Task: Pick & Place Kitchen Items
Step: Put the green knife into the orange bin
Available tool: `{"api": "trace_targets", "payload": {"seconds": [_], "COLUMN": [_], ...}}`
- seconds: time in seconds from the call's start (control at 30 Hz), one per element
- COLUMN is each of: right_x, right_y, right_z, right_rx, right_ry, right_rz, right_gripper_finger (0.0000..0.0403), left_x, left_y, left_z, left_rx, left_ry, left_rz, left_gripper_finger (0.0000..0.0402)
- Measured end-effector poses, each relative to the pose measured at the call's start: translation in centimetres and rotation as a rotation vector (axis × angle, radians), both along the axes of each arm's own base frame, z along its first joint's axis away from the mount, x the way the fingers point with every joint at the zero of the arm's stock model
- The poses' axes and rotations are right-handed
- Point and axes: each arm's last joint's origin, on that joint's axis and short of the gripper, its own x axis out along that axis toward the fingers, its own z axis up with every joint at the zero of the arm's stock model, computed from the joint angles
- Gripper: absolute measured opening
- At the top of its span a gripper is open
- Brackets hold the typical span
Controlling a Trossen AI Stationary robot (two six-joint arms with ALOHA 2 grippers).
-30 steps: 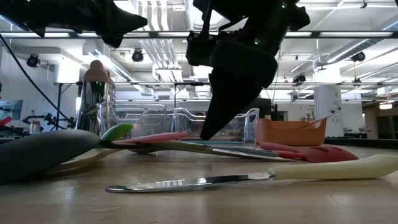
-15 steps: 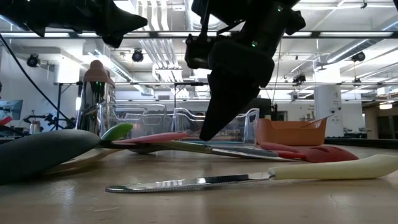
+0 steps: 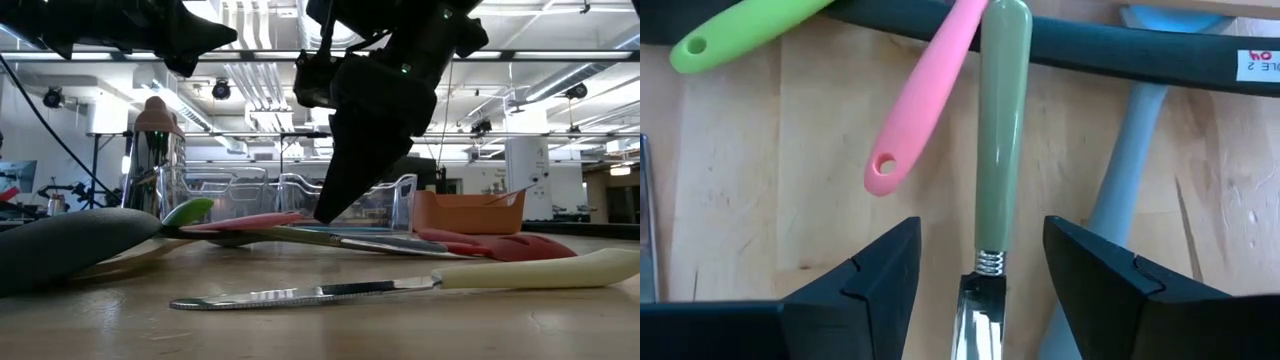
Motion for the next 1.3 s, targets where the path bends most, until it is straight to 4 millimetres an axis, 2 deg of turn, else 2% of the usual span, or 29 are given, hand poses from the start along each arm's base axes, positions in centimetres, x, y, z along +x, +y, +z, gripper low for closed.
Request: {"api": "trace_targets", "payload": {"seconds": [0.1,0.27,0.57,0.7,0.87,1.03,1.3], "right_x": [0.2,0.6,1.6,1.6,1.6,1.6,1.8], "right_y": [0.1,0.3,0.1,-0.2,-0.7,-0.9,-0.9], "right_z": [-0.4,-2.3,-3.2,-3.4,-3.5,-3.4,-1.8], "right_rx": [0.006,0.014,0.006,-0.001,0.003,0.02,0.064], "right_ry": [0.001,0.046,0.057,0.069,0.08,0.083,0.106], "right_rz": [0.005,0.026,0.015,0.006,-0.003,-0.021,-0.081], "right_gripper_finger": [0.0197,0.0181,0.0151,0.0113,0.0044,0.004,0.004], "left_x": [0.0,0.0,0.0,0.0,0.0,0.0,0.0], "left_y": [0.0,0.0,0.0,0.0,0.0,0.0,0.0], "left_z": [0.0,0.0,0.0,-0.1,-0.1,-0.1,-0.1], "left_rx": [0.0,0.0,0.0,0.001,0.013,0.013,0.013], "left_ry": [0.0,0.001,0.004,0.008,0.01,0.013,0.014], "left_rz": [0.0,-0.001,0.005,0.006,0.005,0.005,0.005], "left_gripper_finger": [0.0007,0.0007,0.0007,0.0007,0.0007,0.0007,0.0007]}}
